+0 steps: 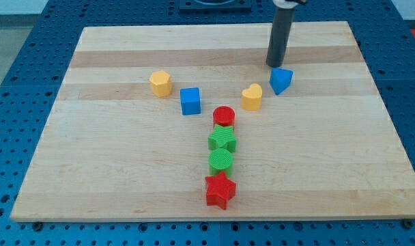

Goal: Place the yellow heart top left to the blue triangle

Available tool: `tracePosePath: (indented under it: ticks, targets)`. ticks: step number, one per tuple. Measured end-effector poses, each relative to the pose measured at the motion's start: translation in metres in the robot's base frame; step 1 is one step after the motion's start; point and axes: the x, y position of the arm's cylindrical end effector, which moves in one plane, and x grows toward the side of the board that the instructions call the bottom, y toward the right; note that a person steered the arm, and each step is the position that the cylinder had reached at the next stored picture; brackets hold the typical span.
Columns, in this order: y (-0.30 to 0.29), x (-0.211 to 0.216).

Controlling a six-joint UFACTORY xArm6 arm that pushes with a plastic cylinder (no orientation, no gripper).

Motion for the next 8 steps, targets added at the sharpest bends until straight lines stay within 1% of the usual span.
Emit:
tracePosePath:
  ticks: [4, 7, 8]
  targets:
    - [-0.029, 0.000]
    - [-0.036, -0.003]
    - [-0.025, 0.024]
